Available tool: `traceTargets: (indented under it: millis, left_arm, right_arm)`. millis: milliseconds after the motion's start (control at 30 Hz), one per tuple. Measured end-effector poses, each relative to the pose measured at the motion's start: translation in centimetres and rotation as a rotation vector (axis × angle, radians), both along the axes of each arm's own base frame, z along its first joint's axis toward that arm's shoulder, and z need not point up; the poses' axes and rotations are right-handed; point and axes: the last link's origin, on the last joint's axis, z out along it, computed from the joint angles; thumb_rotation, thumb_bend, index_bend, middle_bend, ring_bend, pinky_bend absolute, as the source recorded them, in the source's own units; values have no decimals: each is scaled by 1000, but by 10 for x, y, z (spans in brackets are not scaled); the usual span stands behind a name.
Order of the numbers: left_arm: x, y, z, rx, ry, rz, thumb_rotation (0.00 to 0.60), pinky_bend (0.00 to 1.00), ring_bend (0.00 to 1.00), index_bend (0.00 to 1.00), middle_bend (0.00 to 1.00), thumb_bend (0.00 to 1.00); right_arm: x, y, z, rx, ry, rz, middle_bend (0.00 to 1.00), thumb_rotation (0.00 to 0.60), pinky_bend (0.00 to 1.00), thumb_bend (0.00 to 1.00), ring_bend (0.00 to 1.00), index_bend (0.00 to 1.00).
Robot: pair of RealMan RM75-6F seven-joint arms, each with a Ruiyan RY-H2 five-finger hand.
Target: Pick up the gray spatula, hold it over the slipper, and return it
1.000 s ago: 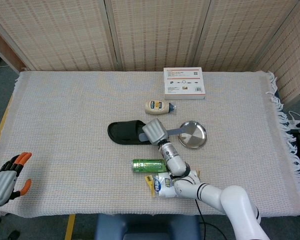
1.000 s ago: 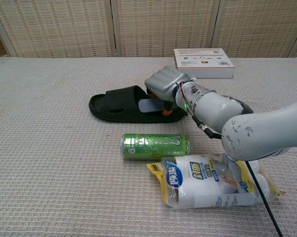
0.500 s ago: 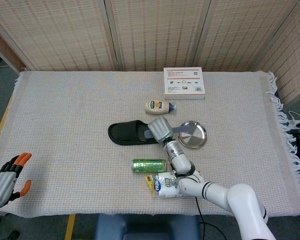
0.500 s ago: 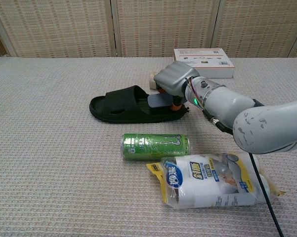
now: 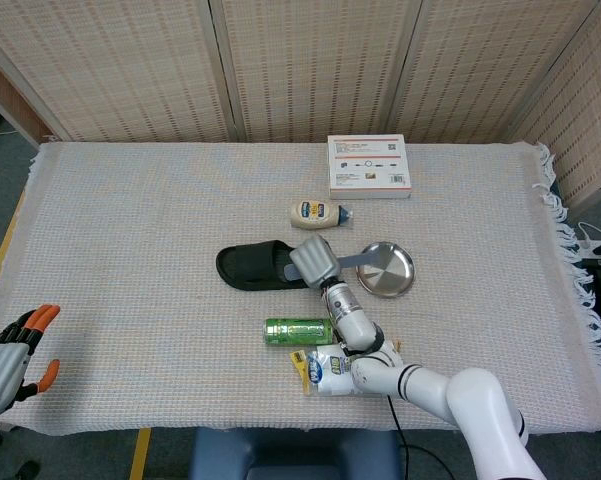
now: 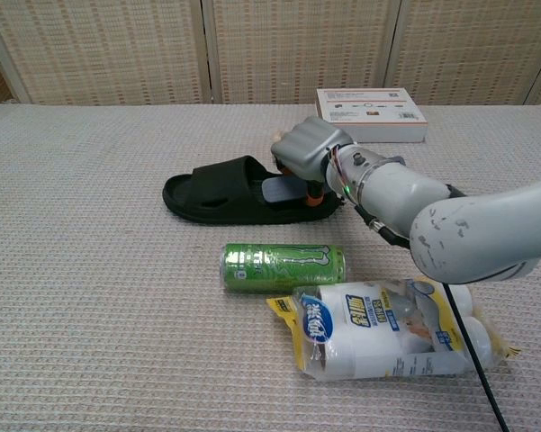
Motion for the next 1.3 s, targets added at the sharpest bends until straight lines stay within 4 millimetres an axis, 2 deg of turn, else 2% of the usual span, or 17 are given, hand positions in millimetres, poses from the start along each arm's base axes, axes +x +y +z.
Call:
traceTargets:
  millis: [133, 333, 433, 533, 667, 800, 967, 1067, 1167, 1300]
  left_arm:
    - [1, 0, -2, -4, 2, -2, 600, 129, 0, 0, 0, 487]
    - [1, 0, -2, -5, 3, -5, 600, 129, 0, 0, 0, 489]
    - [1, 0, -2, -3, 5, -6, 600, 129, 0, 0, 0, 488]
    - [2, -1, -2, -2, 6, -10, 600, 129, 0, 0, 0, 489]
    - [3, -1, -3, -3, 9, -12, 600, 130, 0, 0, 0, 491]
    - [4, -1, -5, -11, 13, -18, 600, 129, 0, 0, 0, 493]
    - [8, -1, -12, -26, 18, -29, 600, 130, 0, 0, 0, 504]
    - [8, -1, -13, -32, 19, -28, 600, 130, 0, 0, 0, 503]
    - [7, 0, -15, -40, 22, -27, 600, 131, 0, 0, 0, 504]
    - [7, 0, -14, -38, 22, -25, 600, 132, 0, 0, 0, 503]
  right_arm:
    - [-2, -1, 6, -7, 0, -3, 629, 600, 950, 307, 617, 907]
    - [7, -1, 20, -11, -60, 4, 629, 600, 950, 307, 618, 906]
    - [8, -2, 33, -15, -99, 4, 629, 600, 950, 307, 617, 905]
    - [1, -3, 50, -27, -110, -4, 629, 600, 950, 306, 617, 904]
    - [-22, -1, 70, -40, -102, -33, 629, 600, 951, 307, 617, 902]
    - [-47, 4, 79, -48, -92, -74, 629, 600, 949, 307, 617, 892]
    - [-105, 18, 86, -44, -96, -185, 629, 600, 949, 307, 617, 885]
    - [-129, 22, 89, -41, -99, -223, 629, 600, 949, 307, 617, 873]
    - [-146, 23, 91, -44, -72, -238, 629, 600, 949, 306, 617, 870]
    - [-157, 23, 88, -44, -59, -251, 629, 600, 946, 304, 612, 840]
